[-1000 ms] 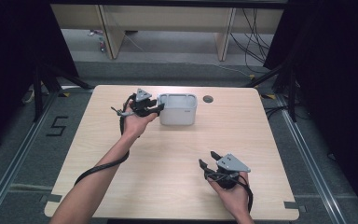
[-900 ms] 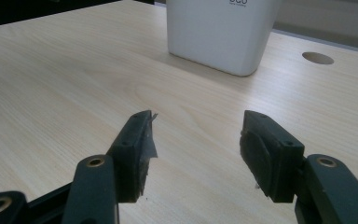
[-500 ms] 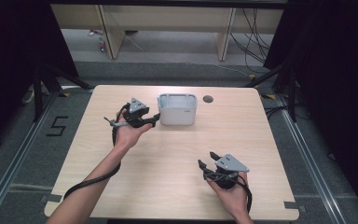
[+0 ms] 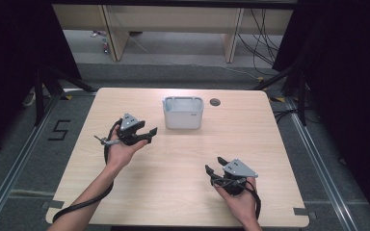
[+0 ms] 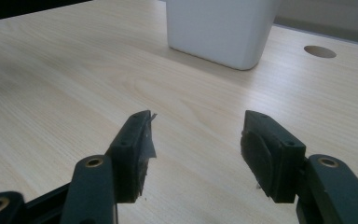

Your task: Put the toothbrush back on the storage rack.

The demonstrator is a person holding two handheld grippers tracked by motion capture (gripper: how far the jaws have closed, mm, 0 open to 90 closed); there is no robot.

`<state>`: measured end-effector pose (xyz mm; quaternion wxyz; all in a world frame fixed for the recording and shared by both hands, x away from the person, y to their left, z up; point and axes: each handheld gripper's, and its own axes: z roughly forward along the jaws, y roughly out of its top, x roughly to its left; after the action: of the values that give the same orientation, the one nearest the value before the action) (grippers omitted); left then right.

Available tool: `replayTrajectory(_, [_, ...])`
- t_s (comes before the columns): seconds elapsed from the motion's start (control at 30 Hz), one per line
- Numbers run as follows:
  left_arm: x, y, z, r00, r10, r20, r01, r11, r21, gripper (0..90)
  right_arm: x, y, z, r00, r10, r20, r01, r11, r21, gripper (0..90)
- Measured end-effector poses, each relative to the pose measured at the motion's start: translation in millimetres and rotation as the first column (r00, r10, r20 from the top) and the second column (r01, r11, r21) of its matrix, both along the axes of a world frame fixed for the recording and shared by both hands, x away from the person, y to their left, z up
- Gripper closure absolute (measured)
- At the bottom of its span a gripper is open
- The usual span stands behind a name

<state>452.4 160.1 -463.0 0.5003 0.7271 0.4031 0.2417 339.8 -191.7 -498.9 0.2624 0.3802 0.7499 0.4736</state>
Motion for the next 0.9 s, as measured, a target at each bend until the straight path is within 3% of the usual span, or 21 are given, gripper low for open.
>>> replayTrajectory(0.23, [-22.4,12.3,-8.8,0.9999,-0.003,0.011,0.003,1.0,0.001,38.9,-0.3,-1.3,-0.1,1.0,-0.006,-0.007,0.006,1.0,0.005,43.5])
replayTrajectory(0.37, [-37.4,20.3,-15.3,0.9994,-0.007,0.035,0.007,1.0,-0.001,38.8,-0.4,-0.4,-1.0,0.9998,-0.005,-0.018,0.005,1.0,0.018,43.5])
replayTrajectory(0.4, [-44.9,24.6,-19.0,0.9983,-0.015,0.056,0.014,0.9997,0.019,38.7,-0.8,-0.4,-0.7,0.9997,-0.007,-0.023,0.007,1.0,0.016,43.5])
replayTrajectory(0.47, [-48.7,26.9,-21.6,0.9977,-0.018,0.066,0.017,0.9997,0.016,38.6,-0.1,0.4,-1.6,0.9999,-0.004,-0.015,0.005,1.0,0.026,43.5])
replayTrajectory(0.5, [-56.2,31.6,-27.0,0.9965,-0.017,0.081,0.017,0.9998,0.006,38.6,-0.7,-1.6,-0.5,0.9999,-0.009,-0.014,0.009,1.0,0.008,43.5])
replayTrajectory(0.57, [-63.8,35.8,-32.1,0.9967,-0.011,0.08,0.011,0.9999,0.003,38.3,-1.5,-0.8,-0.8,0.9993,-0.012,-0.035,0.013,1.0,0.018,43.5])
replayTrajectory(0.7, [-77.1,43.6,-41.4,0.9966,0.011,0.082,-0.01,0.9997,-0.023,38.2,-0.6,-0.7,-1.6,0.9998,-0.014,-0.01,0.014,1.0,0.002,43.5])
replayTrajectory(0.77, [-80.9,45.2,-43.3,0.9968,0.021,0.077,-0.02,0.9996,-0.022,38.1,-0.6,0.3,-1.9,0.9998,-0.009,-0.017,0.009,1.0,0.015,43.5])
replayTrajectory(0.8, [-82.4,46.9,-46.4,0.995,0.007,0.099,-0.004,0.9995,-0.033,38.1,-0.4,-0.2,-1.5,0.9999,-0.012,-0.009,0.012,1.0,0.005,43.5])
replayTrajectory(0.9, [-92.1,49.9,-51.2,0.9947,0.033,0.098,-0.029,0.999,-0.033,38.1,-0.8,0.9,-2.2,0.9996,-0.006,-0.027,0.006,1.0,0.012,43.5])
